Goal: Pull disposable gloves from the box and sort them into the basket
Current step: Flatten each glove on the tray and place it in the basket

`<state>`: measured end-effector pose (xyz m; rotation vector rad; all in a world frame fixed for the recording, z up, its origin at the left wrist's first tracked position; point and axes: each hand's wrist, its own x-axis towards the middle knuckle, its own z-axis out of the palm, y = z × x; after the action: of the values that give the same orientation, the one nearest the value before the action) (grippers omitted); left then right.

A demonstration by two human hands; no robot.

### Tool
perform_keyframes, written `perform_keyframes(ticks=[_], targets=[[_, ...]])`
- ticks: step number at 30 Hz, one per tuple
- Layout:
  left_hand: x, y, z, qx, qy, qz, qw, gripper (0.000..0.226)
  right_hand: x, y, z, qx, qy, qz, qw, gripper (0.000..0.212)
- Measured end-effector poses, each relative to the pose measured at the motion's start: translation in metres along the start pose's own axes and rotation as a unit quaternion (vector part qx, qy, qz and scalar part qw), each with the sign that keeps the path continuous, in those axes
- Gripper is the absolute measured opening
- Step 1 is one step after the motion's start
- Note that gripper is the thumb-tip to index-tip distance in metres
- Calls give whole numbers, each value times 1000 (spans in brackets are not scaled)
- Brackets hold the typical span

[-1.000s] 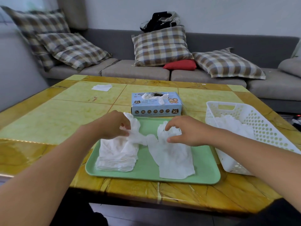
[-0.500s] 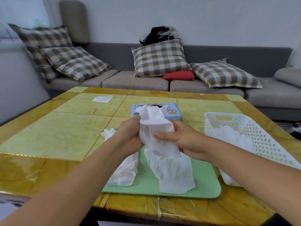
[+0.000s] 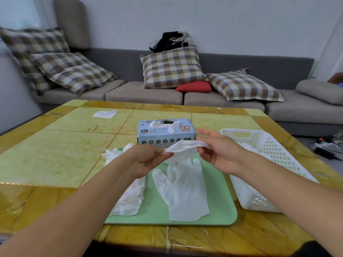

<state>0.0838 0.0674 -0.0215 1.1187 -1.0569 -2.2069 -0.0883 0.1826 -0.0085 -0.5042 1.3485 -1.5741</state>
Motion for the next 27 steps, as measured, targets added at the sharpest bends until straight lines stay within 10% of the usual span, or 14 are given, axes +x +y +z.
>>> perform_keyframes(ticks=[5,10,14,18,23,27], targets=[[0,7,-7,311,106,217,919,69,-12,-24,0,78,-101,-57,990,25],[-4,4,-5,432,-98,377,814,75,-20,-24,4,29,-177,-61,982,41],[5,1,3,296,-57,412,860,4,-14,-14,8,-217,-33,-172,960,11],[1,3,8,212,-33,385,898,15,-14,-18,11,-420,62,-339,839,22],[10,-5,12,230,67,410,880,13,-24,-4,29,-268,-71,-249,928,30],[9,-8,14,185,125,364,904,33,-19,-1,34,-148,3,-158,976,19]])
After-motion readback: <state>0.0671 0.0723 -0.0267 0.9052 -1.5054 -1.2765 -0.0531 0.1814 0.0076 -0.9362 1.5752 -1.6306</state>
